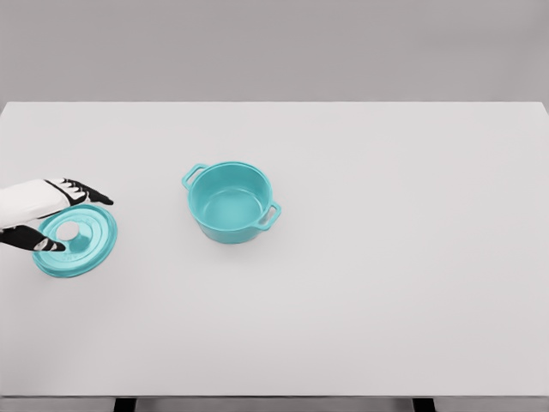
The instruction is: Cover the pot with left arm
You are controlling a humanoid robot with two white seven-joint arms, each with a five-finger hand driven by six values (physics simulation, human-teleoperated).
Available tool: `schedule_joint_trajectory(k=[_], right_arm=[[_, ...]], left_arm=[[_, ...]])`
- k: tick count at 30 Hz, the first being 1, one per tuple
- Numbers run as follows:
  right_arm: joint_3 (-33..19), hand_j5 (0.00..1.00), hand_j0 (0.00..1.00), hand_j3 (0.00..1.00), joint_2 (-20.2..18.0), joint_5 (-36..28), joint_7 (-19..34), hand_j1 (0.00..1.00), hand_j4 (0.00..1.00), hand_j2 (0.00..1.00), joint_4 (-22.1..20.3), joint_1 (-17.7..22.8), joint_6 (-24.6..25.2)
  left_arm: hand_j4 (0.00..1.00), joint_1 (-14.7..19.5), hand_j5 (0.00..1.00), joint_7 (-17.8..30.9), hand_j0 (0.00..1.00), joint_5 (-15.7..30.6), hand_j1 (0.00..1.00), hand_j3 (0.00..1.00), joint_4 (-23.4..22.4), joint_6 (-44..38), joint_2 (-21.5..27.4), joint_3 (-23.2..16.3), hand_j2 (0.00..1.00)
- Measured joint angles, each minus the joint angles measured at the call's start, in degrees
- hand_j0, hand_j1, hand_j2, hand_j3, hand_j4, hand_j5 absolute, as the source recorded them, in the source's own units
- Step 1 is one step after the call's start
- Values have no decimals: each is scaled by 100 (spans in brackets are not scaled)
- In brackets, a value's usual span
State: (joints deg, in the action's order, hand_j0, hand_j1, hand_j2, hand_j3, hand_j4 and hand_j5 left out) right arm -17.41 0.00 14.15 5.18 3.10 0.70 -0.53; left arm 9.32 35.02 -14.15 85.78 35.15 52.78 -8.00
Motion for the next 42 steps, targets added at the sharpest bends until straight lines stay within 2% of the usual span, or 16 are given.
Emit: schedule_joint_trajectory(k=[2, 5, 12, 42], right_arm=[[0, 100, 100, 100, 0, 0, 0, 100, 100, 100, 1, 0, 0], [0, 100, 100, 100, 0, 0, 0, 100, 100, 100, -1, 0, 0], [0, 100, 100, 100, 0, 0, 0, 100, 100, 100, 1, 0, 0], [0, 100, 100, 100, 0, 0, 0, 100, 100, 100, -1, 0, 0]], left_arm=[[87, 0, 87, 0, 87, -39, 87, 87, -19, 0, -23, -1, 87], [79, 0, 79, 0, 79, -66, 79, 79, -47, 0, -38, -6, 79], [73, 9, 73, 0, 73, -167, 73, 73, -211, -1, -47, -9, 73], [76, -18, 76, 0, 76, -294, 76, 76, -391, -1, 5, 60, 76]])
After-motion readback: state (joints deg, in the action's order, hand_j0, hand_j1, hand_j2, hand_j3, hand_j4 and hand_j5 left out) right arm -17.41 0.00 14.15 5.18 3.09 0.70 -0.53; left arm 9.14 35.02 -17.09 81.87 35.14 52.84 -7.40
